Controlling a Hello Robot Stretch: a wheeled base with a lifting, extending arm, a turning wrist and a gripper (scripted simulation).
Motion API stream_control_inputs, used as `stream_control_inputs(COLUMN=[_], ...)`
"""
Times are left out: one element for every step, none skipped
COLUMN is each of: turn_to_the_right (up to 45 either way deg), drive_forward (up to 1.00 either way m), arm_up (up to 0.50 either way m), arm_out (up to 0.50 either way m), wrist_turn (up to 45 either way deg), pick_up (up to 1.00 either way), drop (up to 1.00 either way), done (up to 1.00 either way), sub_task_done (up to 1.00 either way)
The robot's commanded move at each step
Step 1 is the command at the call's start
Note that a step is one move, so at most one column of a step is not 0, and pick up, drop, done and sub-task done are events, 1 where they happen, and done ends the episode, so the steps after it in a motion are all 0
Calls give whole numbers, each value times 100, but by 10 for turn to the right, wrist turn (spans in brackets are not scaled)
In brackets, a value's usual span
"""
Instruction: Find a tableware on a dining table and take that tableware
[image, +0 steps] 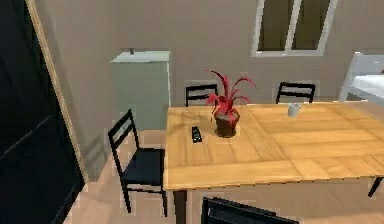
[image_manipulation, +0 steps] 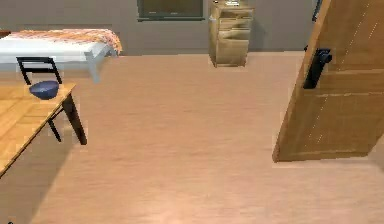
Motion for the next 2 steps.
stream_control_inputs(turn_to_the_right=[450,450], drive_forward=[0,0], arm_up=[0,0], arm_out=[0,0], wrist_turn=[0,0], pick_up=[0,0], drop=[0,0], done=[0,0], sub_task_done=[0,0])
